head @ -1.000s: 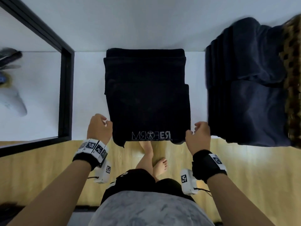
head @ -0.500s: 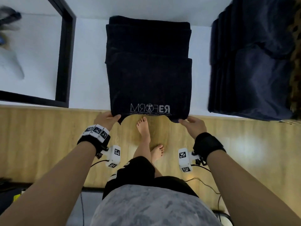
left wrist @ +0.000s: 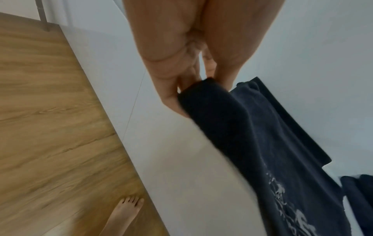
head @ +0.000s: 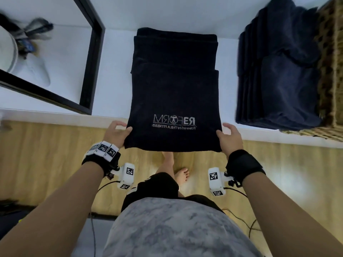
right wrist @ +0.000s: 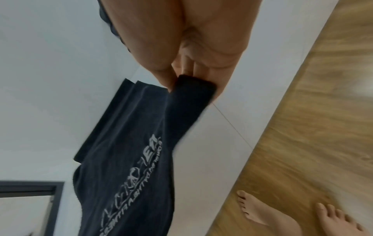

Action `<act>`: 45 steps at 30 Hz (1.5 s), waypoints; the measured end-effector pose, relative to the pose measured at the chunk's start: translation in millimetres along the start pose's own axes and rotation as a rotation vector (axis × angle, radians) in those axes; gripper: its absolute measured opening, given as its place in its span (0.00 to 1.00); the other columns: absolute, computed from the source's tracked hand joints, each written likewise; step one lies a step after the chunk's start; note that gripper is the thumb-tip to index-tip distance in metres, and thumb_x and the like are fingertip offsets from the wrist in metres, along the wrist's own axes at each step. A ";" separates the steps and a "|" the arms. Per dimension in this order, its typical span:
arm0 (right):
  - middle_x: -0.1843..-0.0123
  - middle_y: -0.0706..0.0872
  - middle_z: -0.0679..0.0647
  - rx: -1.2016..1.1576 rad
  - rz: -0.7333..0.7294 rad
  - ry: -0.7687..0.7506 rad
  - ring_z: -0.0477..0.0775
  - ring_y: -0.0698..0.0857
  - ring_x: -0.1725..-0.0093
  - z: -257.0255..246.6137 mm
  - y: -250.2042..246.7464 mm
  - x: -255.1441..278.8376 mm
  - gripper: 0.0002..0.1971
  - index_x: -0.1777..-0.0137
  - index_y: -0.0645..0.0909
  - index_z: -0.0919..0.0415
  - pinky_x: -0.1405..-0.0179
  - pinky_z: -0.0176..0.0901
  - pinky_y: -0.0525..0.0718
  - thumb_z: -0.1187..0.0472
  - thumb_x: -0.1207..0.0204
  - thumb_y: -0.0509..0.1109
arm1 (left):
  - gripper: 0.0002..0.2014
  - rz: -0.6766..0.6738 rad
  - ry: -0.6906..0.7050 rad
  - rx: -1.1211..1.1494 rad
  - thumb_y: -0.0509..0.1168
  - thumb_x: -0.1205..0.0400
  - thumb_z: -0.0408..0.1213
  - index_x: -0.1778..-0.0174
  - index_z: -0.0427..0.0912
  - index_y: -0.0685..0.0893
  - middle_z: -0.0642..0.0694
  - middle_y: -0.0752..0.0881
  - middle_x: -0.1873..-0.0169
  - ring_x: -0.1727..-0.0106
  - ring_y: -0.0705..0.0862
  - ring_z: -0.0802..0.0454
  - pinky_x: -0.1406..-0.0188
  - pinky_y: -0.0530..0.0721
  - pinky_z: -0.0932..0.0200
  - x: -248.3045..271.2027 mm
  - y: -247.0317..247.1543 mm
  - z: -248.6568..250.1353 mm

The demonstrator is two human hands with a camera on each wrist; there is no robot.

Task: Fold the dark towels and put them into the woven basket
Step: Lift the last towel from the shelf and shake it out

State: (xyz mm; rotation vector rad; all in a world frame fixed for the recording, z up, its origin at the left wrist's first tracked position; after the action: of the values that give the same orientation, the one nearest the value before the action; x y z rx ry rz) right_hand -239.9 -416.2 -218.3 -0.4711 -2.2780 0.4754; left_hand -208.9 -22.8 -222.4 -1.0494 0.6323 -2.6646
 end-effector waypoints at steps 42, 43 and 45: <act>0.70 0.75 0.56 0.229 0.115 -0.260 0.59 0.74 0.62 -258.5 15.9 -142.9 0.26 0.68 0.75 0.66 0.61 0.46 0.66 0.48 0.13 0.56 | 0.12 -0.123 0.288 0.261 0.65 0.16 0.27 0.65 0.43 0.83 0.53 0.84 0.72 0.66 0.85 0.59 0.59 0.88 0.61 -175.2 -13.5 247.9; 0.68 0.77 0.58 0.266 0.113 -0.254 0.61 0.75 0.59 -261.5 20.3 -152.2 0.25 0.64 0.78 0.69 0.61 0.44 0.65 0.50 0.13 0.57 | 0.10 -0.124 0.257 0.282 0.66 0.17 0.27 0.64 0.42 0.83 0.48 0.84 0.68 0.63 0.84 0.54 0.59 0.87 0.59 -187.2 -10.3 251.1; 0.68 0.78 0.55 0.308 0.120 -0.250 0.61 0.76 0.58 -265.2 28.6 -170.6 0.19 0.64 0.79 0.65 0.61 0.43 0.66 0.53 0.15 0.60 | 0.08 -0.131 0.195 0.323 0.67 0.17 0.28 0.63 0.40 0.84 0.42 0.83 0.62 0.59 0.84 0.49 0.60 0.87 0.59 -211.2 -4.7 256.4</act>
State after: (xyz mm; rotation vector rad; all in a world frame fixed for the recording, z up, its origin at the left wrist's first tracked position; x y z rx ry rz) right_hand 71.5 -420.0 -161.1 -0.4110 -2.3620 0.9762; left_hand 120.5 -27.0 -178.7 -0.7735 0.1567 -2.8758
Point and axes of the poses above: each hand's wrist, its own x-axis away from the middle knuckle, its own y-axis out of the palm, z = x × y, the point moved 4 cm from there along -x, towards the middle knuckle
